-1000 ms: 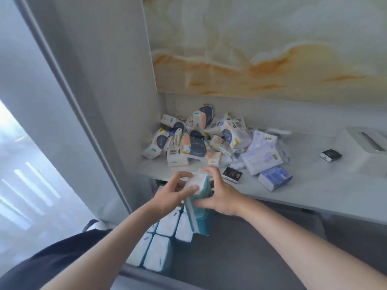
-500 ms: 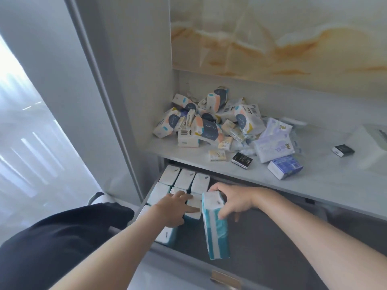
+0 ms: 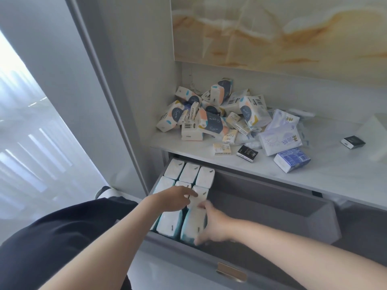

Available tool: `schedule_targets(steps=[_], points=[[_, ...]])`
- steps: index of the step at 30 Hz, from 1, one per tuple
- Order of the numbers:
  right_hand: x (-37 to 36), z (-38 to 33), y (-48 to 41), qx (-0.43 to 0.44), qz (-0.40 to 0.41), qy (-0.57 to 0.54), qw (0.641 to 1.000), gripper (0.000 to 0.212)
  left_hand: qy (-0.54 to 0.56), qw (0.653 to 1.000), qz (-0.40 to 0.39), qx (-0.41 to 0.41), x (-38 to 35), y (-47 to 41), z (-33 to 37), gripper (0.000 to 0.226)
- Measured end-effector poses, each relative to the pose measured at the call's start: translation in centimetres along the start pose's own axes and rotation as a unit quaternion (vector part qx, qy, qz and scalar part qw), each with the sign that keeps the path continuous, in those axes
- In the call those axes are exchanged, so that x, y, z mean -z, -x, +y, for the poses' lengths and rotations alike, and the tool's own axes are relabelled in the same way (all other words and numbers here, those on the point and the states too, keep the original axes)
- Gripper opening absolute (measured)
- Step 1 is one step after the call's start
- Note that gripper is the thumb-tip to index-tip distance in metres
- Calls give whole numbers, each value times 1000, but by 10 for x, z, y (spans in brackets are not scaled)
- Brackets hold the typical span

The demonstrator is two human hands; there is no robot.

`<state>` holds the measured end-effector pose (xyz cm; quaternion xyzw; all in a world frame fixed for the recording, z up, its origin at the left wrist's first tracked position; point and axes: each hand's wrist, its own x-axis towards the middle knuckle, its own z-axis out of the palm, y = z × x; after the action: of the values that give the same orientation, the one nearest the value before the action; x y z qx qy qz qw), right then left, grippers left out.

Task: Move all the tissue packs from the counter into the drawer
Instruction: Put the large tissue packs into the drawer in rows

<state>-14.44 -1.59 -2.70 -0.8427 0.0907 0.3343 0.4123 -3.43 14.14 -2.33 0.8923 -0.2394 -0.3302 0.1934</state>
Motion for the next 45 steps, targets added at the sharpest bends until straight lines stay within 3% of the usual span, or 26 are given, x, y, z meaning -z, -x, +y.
schedule_targets(steps=[2,5,9,13,16,18,20,23,28,30,34,39,42,45], points=[[-14,1,-3,-23,-27,-71,997,96,-67,997,-23,-10,-4,6,-3,46],[-19,1,-12,-51,-12,-116,992,83,-177,982,-61,-18,-12,14,-6,69],[-12,3,-21,-107,71,-156,979,69,-233,971,-6,-47,-17,12,-4,81],[-6,7,-27,-98,38,-222,969,93,-319,946,23,-54,-23,6,-5,111],[-1,8,-26,-68,6,-211,975,93,-337,940,-4,-42,-18,2,-5,106],[6,7,-28,-71,12,-143,987,83,-323,945,-12,-46,-13,-2,-2,97],[19,4,-32,-69,41,-22,997,71,-301,952,-21,-48,-4,-6,5,85],[52,-5,-40,-19,126,149,981,48,-244,968,-17,-48,19,-16,16,65],[122,-38,-55,80,305,144,938,27,-136,977,146,-82,73,-41,33,39],[151,-51,-67,95,342,158,921,33,-42,971,220,-83,90,-54,37,39],[193,-72,-94,67,381,194,901,67,104,941,311,-85,112,-86,40,51],[204,-73,-126,32,343,229,911,80,202,932,294,-63,126,-118,44,62],[194,-64,-132,83,375,179,906,76,245,926,281,-64,135,-130,51,67],[185,-50,-134,142,393,125,900,74,344,890,299,-20,142,-143,53,66]])
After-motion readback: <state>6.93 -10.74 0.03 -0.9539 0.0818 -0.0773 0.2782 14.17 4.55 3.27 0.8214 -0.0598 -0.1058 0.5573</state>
